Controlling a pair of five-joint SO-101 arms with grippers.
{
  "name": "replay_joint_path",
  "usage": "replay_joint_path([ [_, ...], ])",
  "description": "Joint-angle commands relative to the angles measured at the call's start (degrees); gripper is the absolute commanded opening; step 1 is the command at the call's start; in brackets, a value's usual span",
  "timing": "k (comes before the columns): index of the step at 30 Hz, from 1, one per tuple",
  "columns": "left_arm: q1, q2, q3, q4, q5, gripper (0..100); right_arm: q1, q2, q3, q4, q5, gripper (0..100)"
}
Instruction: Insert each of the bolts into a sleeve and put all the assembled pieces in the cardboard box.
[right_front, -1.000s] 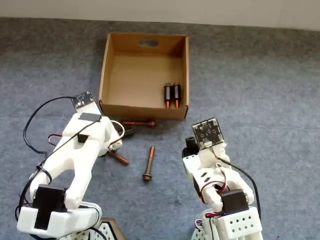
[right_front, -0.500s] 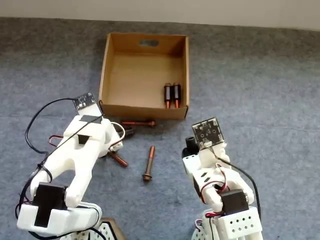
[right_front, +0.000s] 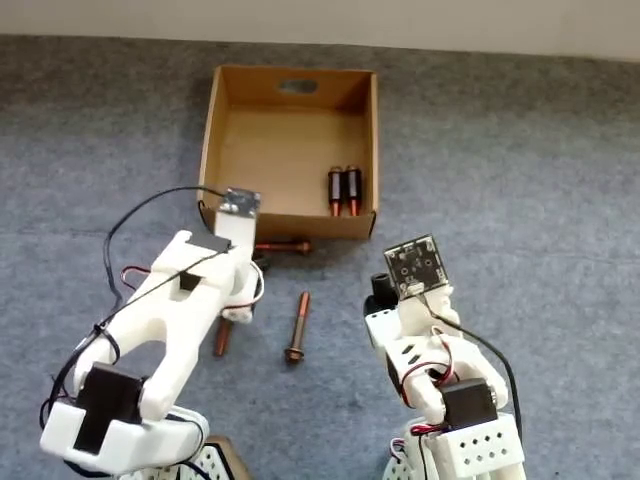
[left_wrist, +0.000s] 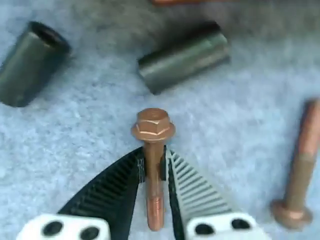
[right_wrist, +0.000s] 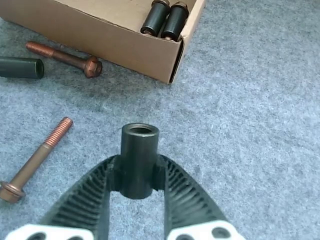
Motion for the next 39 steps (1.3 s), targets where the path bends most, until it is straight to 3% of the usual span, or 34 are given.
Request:
replay_joint_path([
  [1,1.54,-3.82,-0.48,2.02,-3.69,1,-0.22,-0.66,-0.57,0.04,-0.18,0.6],
  [6,1.63,-3.56,-0.40,2.20,-3.78,3,-0.22,-0.66,-0.57,0.04,-0.18,0.6],
  [13,1.63,0.75,-2.51,2.02,-3.78,19,-0.22,-0.66,-0.57,0.04,-0.18,0.6],
  [28,1.63,12.62,-11.03,2.37,-3.87,15,-0.22,-0.66,-0.57,0.13,-0.18,0.6],
  [32,1.89,12.79,-11.21,2.29,-3.78,1,-0.22,-0.66,-0.57,0.13,-0.18,0.6],
  [39,4.35,6.20,-10.68,4.57,-3.78,1,-0.22,-0.66,-0.57,0.22,-0.18,0.6],
])
